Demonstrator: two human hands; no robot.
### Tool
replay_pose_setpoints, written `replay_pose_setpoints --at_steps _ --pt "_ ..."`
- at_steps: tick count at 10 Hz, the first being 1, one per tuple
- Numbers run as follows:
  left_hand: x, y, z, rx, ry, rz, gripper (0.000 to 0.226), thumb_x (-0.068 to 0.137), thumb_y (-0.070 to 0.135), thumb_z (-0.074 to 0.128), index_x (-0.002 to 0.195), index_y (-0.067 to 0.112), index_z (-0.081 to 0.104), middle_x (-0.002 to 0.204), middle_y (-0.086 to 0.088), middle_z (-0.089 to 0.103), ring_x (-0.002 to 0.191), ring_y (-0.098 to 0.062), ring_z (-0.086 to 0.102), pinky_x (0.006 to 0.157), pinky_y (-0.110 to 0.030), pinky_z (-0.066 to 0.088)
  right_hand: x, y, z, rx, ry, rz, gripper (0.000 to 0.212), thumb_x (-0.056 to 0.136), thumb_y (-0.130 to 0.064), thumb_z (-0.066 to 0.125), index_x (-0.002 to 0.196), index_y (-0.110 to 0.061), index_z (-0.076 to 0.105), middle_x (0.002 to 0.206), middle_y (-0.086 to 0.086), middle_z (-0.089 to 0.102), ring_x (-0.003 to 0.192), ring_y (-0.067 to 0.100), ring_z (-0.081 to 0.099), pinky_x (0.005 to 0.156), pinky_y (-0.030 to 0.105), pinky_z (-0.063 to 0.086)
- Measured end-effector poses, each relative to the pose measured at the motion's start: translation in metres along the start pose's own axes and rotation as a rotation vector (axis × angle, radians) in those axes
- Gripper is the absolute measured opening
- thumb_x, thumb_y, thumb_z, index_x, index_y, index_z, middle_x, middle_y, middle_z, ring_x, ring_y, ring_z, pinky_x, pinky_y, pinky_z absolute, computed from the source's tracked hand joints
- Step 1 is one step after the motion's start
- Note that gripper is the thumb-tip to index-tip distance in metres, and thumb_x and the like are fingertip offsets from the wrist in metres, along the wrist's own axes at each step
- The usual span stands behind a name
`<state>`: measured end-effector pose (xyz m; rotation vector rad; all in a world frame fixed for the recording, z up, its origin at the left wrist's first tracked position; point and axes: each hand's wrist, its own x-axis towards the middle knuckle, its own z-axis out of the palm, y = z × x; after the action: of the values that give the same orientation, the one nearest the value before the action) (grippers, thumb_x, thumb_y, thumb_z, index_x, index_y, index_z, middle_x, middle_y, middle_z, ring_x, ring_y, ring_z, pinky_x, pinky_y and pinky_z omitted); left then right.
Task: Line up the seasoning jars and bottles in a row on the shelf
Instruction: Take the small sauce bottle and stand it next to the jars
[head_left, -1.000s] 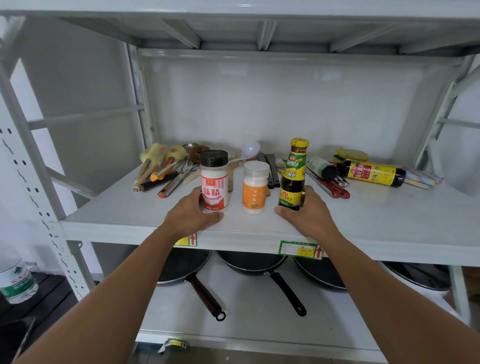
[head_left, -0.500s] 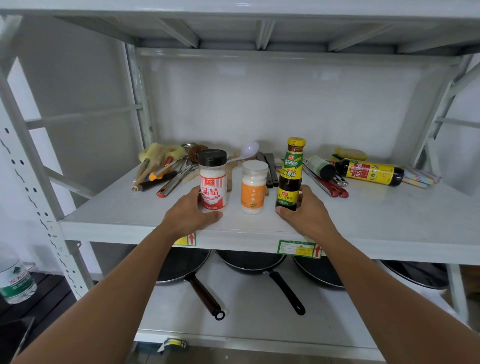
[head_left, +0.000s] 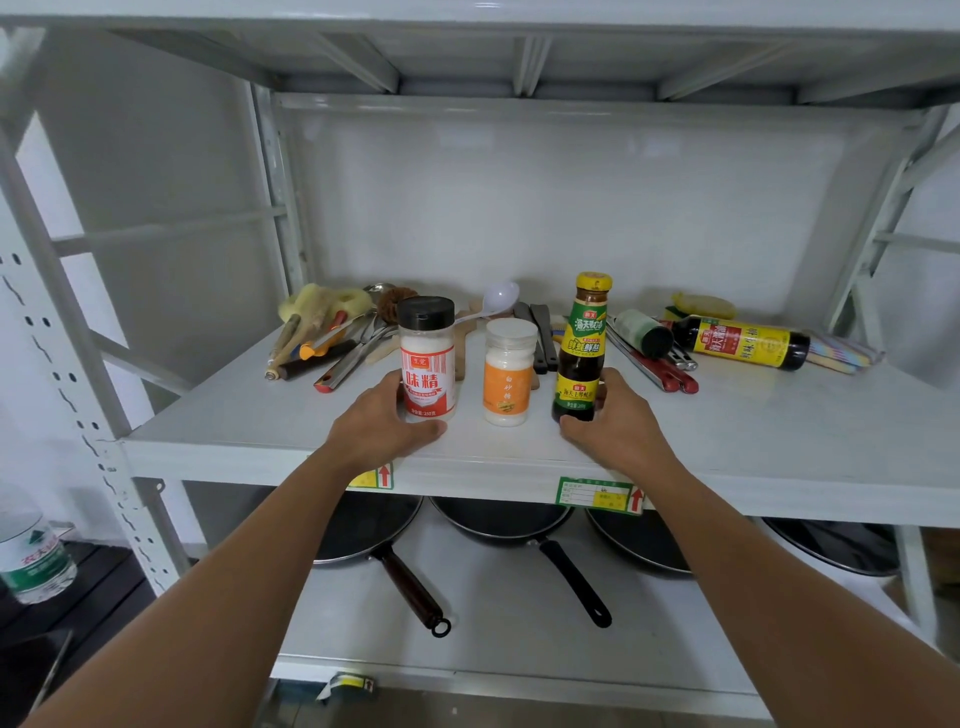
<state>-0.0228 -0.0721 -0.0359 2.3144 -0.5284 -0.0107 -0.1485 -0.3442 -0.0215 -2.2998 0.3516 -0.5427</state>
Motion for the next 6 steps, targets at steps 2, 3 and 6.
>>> replay_pose_setpoints --at_steps 2,3,6 --pt "0.0000 0.0001 -0.0006 -0.004 -0.002 -0.002 0.089 0.085 0.049 0.081 0.156 0.028 0.033 0.158 0.001 0.048 0.140 -0.024 0.052 0.112 -0.048 0.046 0.0002 0.0012 -0.0006 0.009 0.015 -0.005 0.069 0.083 -0.036 0.082 0.140 -0.019 0.048 0.135 0.004 0.063 0.116 0.021 0.061 0.089 0.030 0.046" --pt "0.0001 0.0000 -0.0007 -0.011 -0.004 -0.002 0.089 0.085 0.049 0.081 0.156 0.028 0.033 0.158 0.002 0.048 0.140 -0.024 0.052 0.112 -0.048 0.046 -0.0008 0.0000 -0.0016 0.002 0.005 -0.006 0.068 0.084 -0.034 0.081 0.141 -0.019 0.047 0.135 0.004 0.063 0.114 0.020 0.060 0.090 0.030 0.046" --pt "-0.0001 0.0013 -0.0006 -0.017 -0.006 -0.005 0.088 0.085 0.048 0.081 0.156 0.028 0.032 0.158 0.001 0.047 0.140 -0.024 0.051 0.112 -0.048 0.045 -0.0008 -0.0008 -0.0019 0.005 -0.007 0.000 0.069 0.084 -0.031 0.081 0.141 -0.019 0.046 0.134 0.004 0.063 0.115 0.021 0.060 0.094 0.034 0.048"
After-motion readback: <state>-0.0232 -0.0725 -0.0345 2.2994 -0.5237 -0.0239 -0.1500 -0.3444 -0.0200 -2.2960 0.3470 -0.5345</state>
